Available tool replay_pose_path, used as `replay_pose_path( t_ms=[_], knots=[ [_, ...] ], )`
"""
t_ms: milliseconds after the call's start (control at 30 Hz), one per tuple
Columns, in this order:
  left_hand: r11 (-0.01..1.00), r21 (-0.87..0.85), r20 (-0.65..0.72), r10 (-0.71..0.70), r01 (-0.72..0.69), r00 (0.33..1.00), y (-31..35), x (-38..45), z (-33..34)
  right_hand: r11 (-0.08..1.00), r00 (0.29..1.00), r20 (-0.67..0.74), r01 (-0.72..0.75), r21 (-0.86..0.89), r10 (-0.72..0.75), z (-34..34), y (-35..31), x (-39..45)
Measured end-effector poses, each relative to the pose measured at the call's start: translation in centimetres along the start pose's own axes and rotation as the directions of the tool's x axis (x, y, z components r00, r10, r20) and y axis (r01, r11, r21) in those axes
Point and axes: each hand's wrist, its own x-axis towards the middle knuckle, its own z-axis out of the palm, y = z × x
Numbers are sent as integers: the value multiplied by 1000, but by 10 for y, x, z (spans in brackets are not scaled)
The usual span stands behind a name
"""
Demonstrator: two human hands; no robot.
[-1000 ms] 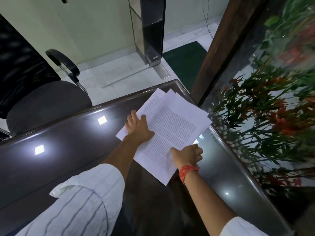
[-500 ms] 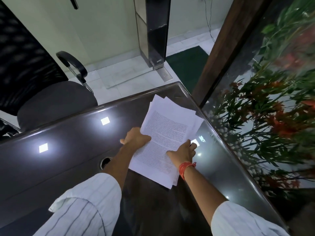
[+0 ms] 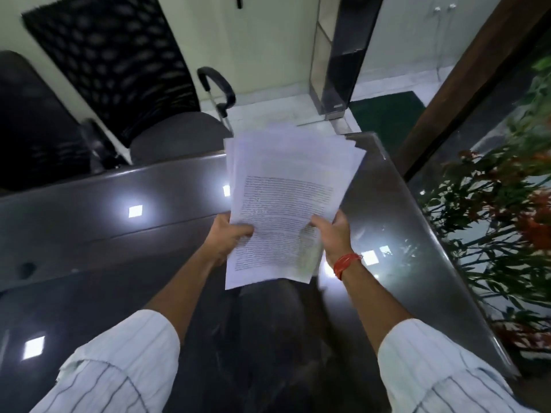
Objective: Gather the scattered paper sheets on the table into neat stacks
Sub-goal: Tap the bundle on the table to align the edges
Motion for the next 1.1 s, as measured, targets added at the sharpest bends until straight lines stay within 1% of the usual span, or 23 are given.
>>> replay_pose_path(
  t_ms=[33,67,133,200,267,300,367,433,500,600,700,800,867,1000,1100],
  knots=[
    [1000,-2,-24,6,-6,1000,-5,-8,-8,999,998,46,33,-27,-32,8,-6,-10],
    [999,-2,-80,32,-32,996,-10,-35,-36,994,991,105,87,-60,-81,32,-11,-37],
    [997,-34,-143,60,-65,988,-22,-54,-60,978,975,165,173,-116,-152,52,-14,-61],
    [988,-82,-187,113,-130,976,-34,-91,-107,951,948,213,270,-147,-236,89,-13,-104],
    [977,-82,-239,172,-197,956,-46,-121,-149,920,926,190,358,-162,-326,122,-11,-141],
    [971,-82,-252,197,-224,947,-46,-123,-159,907,915,174,391,-154,-365,130,-15,-147],
    [967,-41,-265,231,-251,936,-63,-151,-200,894,898,163,430,-128,-409,161,-2,-187],
    [967,-19,-281,238,-254,930,-76,-169,-235,877,884,168,459,-140,-436,184,7,-220],
    [968,-10,-279,237,-250,930,-86,-181,-256,883,894,176,439,-167,-412,200,16,-239],
    [969,7,-285,237,-245,929,-106,-205,-289,894,923,228,363,-261,-309,226,32,-268],
    [961,-57,-316,242,-272,917,-120,-222,-306,905,940,230,313,-287,-253,241,41,-278],
    [947,-102,-294,265,-306,918,-132,-230,-314,906,936,254,312,-286,-243,255,38,-288],
    [930,-110,-265,311,-350,913,-135,-234,-319,907,934,259,317,-276,-248,263,33,-293],
    [898,-157,-209,378,-412,902,-138,-233,-327,921,928,281,314,-232,-246,258,24,-295],
    [892,-204,-180,370,-402,912,-133,-234,-324,896,889,373,371,-242,-267,249,22,-298]
  ],
)
